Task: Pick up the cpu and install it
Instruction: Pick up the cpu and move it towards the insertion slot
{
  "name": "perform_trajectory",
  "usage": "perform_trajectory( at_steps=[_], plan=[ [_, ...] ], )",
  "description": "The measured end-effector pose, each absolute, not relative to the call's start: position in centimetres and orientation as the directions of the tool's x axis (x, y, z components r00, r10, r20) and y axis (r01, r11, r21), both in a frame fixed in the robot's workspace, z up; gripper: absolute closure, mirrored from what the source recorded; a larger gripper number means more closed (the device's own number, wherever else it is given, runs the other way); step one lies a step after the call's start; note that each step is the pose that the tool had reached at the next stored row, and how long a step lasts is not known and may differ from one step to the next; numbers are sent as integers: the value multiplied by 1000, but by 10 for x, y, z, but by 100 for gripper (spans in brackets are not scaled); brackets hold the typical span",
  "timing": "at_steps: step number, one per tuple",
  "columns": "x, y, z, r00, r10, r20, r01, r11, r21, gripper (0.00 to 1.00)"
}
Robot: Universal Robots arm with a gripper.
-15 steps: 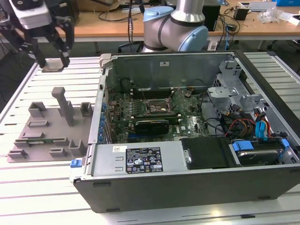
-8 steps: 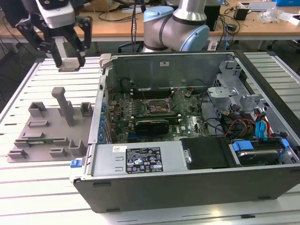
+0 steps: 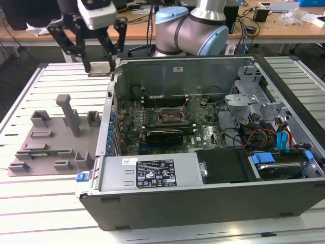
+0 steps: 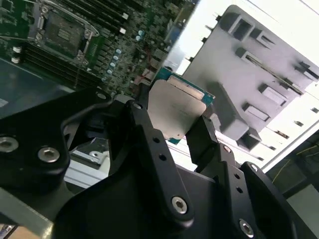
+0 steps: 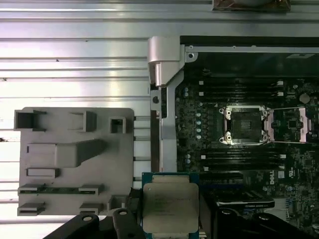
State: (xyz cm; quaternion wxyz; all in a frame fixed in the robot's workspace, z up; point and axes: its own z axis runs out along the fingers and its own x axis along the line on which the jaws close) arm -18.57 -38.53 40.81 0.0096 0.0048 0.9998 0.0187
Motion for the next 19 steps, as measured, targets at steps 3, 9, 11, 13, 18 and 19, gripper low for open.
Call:
perform_trajectory(
  at_steps=[3,9,11,13,18,19],
  plan=[
    [-172,-385,408,-1000,10,-19,9,999,38,45],
    [-143,-385,408,-1000,10,-18,10,999,38,45],
    [-133,-385,408,-1000,10,-18,9,999,37,45],
    [-121,-385,408,-1000,10,-18,9,999,38,45],
    [-92,-385,408,-1000,10,-17,9,999,37,45],
    [-88,-385,408,-1000,10,-17,9,999,38,45]
  ],
)
